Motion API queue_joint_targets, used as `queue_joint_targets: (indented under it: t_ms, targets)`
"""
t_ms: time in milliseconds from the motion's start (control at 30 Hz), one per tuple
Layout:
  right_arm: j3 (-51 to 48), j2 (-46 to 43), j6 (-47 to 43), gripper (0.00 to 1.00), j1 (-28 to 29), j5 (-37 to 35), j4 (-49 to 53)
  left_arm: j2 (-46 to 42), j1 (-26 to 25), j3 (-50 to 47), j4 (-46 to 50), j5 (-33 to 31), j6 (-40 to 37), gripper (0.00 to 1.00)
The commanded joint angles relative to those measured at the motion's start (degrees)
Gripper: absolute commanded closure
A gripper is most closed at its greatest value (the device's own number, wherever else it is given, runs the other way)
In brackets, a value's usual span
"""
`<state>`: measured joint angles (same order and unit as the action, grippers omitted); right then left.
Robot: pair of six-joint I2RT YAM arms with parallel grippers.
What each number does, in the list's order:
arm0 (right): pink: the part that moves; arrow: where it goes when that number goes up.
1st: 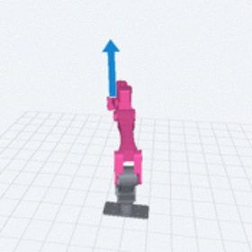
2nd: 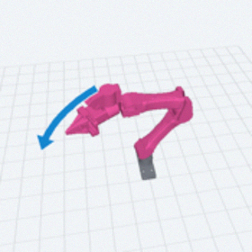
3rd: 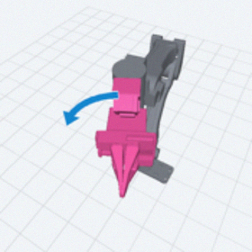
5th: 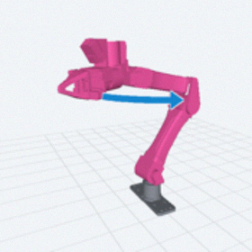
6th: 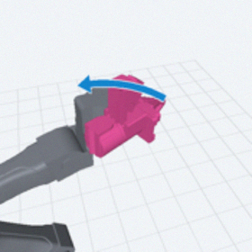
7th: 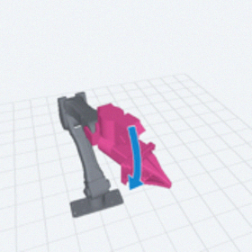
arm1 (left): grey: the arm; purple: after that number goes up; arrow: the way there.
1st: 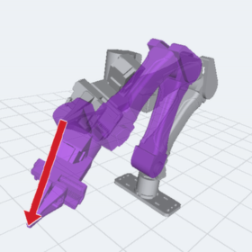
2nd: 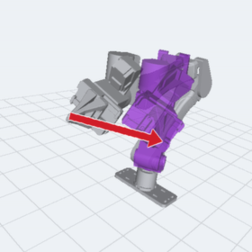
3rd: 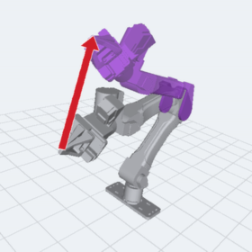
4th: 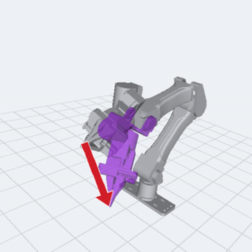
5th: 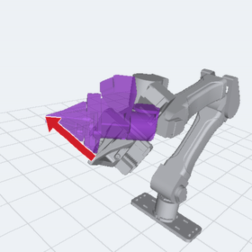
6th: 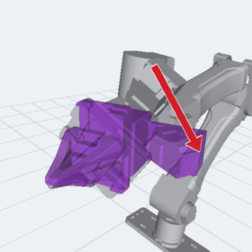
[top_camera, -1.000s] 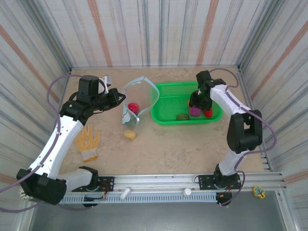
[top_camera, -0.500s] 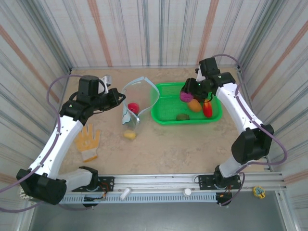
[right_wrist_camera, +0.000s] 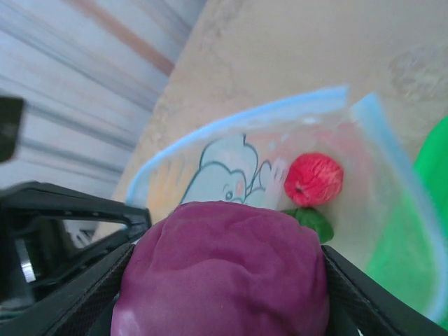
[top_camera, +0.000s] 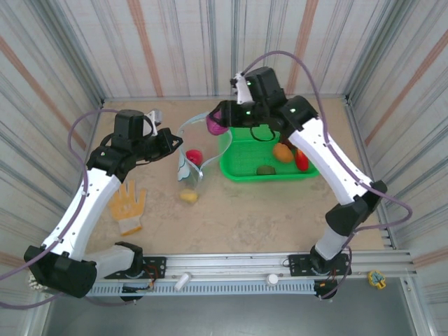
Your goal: Place the food in the zip-top bag and seal the zipper
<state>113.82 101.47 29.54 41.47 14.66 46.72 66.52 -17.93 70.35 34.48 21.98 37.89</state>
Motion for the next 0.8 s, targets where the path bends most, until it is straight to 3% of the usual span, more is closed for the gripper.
queue_joint_targets:
  t_ms: [0,233,367,433,633,767]
  targets:
    - [1.2,4.0,0.0,0.44,1.9,-3.4,-0.3,-0.7,0.5,0.9,0.0,0.8,0.9,1.00]
    - [5.4,11.9,1.5,0.42,3.9,-6.8,1.5,-0.7,0.5,0.8,-0.5,0.8,1.4,1.00]
    - [5.9,13.7,1.9,0.22,4.1,-7.7,2.0,-0.8,0.5,0.8,-0.6,0.7,1.5,1.00]
    - [6.0,13.6,1.9,0.20,4.4,-7.7,2.0,-0.7,0.5,0.8,-0.7,0.9,1.7,1.00]
    - [5.9,12.5,1.2,0.19,4.4,-7.3,2.1,-0.7,0.5,0.5,-1.0,1.2,1.5,1.00]
    - [5.8,11.4,1.0,0.28,4.3,-7.0,2.3,-0.9,0.5,0.0,-1.1,1.2,1.5,1.00]
